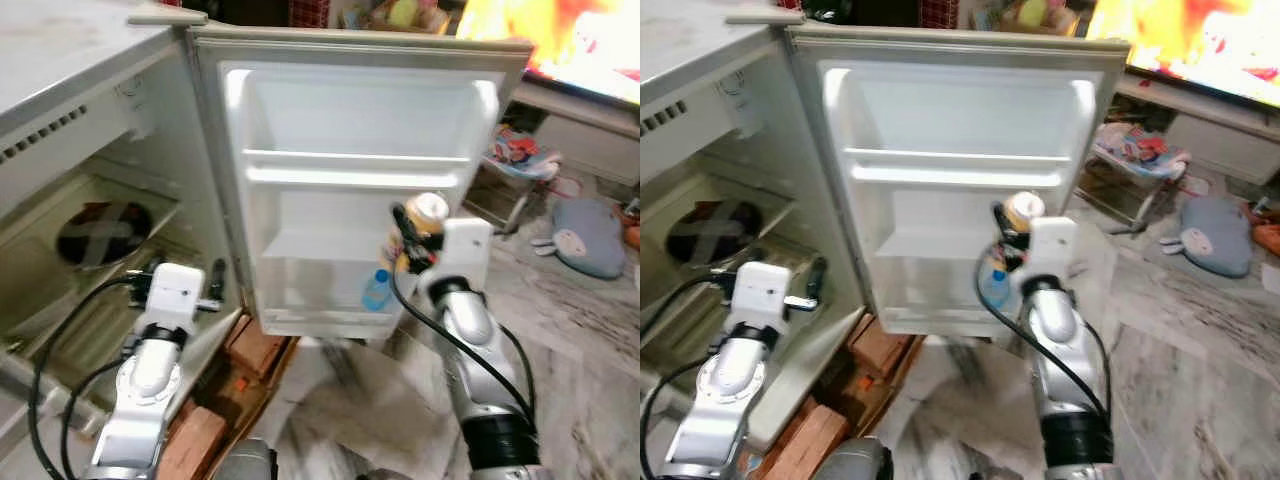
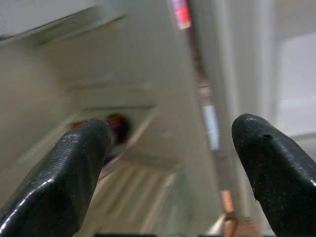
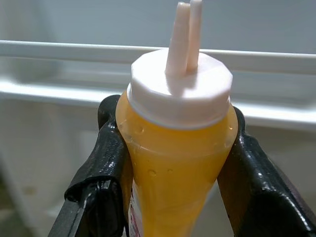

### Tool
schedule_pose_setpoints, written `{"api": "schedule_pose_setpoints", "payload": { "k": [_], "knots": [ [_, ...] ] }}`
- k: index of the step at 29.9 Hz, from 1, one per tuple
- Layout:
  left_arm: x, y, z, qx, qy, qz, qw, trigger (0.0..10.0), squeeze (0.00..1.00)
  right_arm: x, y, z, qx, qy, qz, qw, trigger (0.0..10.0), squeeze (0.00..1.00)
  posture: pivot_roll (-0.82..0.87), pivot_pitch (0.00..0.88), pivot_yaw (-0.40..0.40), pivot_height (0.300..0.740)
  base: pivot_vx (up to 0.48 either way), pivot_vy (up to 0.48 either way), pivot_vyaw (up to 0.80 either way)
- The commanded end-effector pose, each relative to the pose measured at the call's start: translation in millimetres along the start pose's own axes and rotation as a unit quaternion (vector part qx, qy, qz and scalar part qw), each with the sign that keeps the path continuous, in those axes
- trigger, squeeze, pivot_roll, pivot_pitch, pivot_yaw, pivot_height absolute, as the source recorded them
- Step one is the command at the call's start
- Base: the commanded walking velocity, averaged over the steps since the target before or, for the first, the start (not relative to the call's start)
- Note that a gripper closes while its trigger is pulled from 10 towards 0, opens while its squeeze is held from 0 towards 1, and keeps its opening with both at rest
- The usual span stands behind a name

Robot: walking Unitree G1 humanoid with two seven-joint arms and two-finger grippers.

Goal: Restocking fridge

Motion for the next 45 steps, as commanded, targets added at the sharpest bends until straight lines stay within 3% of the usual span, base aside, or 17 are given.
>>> {"api": "schedule_pose_setpoints", "payload": {
  "k": [1,16,23,38,45],
  "knots": [
    [7.1,6,-1.5,0.012,-0.007,0.004,1.000,10.0,0.00,10.3,1,1.3,0.001,-0.013,0.009,1.000,10.0,0.00,0.12,0.000,-0.046,0.740,0.000,0.000,0.00],
    [9.7,5,-2.3,0.017,-0.014,0.003,1.000,10.0,0.00,13.7,-2,-0.2,-0.006,-0.026,0.018,0.999,10.0,0.00,0.12,0.000,-0.048,0.740,0.000,0.000,0.00],
    [12.4,6,-2.8,0.020,-0.024,0.002,1.000,10.0,0.00,4.7,-7,0.0,-0.015,-0.003,-0.021,1.000,10.0,0.00,0.12,0.000,-0.049,0.740,0.000,0.000,0.00],
    [13.9,4,-3.1,0.018,-0.030,0.000,0.999,10.0,0.00,-3.8,-13,2.3,-0.026,0.017,-0.015,0.999,10.0,0.00,0.11,0.000,-0.046,0.740,0.000,0.000,0.00],
    [13.7,4,-4.5,0.020,-0.028,-0.005,0.999,10.0,0.00,-8.3,-14,1.4,-0.025,0.027,-0.016,0.999,10.0,0.00,0.11,0.000,-0.046,0.686,0.000,0.000,0.00]
  ]
}}
Point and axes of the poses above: a point about 5 cm out from each wrist's last joint towards the gripper, its own z axis pointing back from the gripper into the wrist, its own y axis along the axis of the wrist's last joint, x = y × z, the point moved 3 cm from there along -z, pointing out of the wrist towards the gripper
